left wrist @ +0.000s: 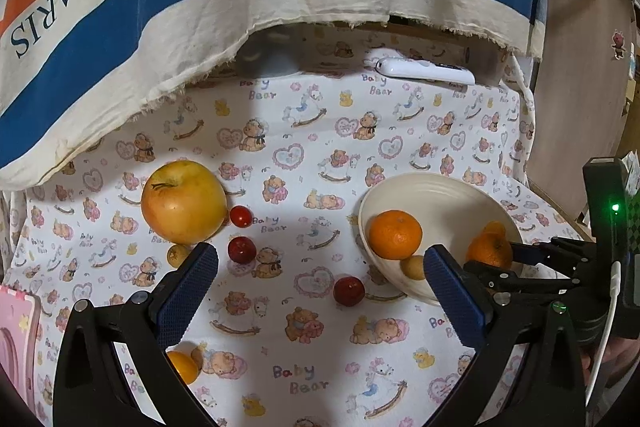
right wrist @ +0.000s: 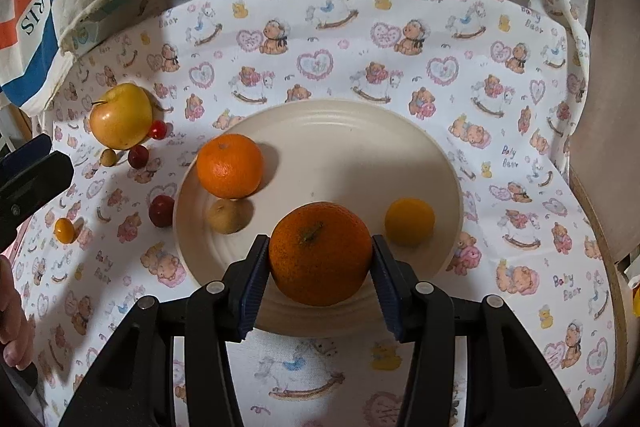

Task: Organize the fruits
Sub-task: 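Open the left tool to drop the brown fruit on the plate while the right tool releases its orange, then lower the left tool onto a small orange on the cloth and close it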

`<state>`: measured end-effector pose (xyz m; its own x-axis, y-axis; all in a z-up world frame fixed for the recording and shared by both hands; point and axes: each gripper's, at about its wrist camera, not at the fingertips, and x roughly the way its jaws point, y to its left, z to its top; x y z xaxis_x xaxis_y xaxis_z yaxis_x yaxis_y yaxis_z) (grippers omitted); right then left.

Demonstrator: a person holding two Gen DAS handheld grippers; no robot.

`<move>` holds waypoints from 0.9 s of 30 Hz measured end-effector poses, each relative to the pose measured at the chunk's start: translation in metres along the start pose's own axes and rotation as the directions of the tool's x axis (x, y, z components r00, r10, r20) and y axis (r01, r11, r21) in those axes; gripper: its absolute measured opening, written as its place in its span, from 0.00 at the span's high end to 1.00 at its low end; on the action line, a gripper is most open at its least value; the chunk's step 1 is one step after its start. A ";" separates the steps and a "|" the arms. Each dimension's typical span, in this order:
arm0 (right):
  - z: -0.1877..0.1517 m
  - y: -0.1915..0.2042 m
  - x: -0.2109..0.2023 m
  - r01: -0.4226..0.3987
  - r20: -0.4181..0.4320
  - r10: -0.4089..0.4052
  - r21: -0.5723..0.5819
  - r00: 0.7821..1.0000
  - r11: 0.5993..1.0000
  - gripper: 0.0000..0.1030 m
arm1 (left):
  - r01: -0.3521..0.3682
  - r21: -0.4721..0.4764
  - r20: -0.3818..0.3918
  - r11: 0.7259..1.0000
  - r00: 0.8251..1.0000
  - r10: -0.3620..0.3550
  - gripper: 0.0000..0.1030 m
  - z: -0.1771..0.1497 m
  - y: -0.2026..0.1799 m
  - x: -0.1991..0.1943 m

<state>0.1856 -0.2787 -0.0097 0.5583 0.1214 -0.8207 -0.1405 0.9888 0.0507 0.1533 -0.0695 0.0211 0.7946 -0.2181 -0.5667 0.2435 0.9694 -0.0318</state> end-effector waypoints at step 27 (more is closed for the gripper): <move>0.006 -0.004 -0.055 -0.072 0.244 0.057 0.052 0.968 0.996 0.18 | -0.088 -0.004 0.044 0.996 0.995 0.088 0.01 -0.002 0.039 -0.025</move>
<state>0.1604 -0.2886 0.0387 0.7317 0.1954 -0.6530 -0.1374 0.9806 0.1396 0.1426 -0.0257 0.0324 0.8365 -0.1364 -0.5308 0.1702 0.9853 0.0151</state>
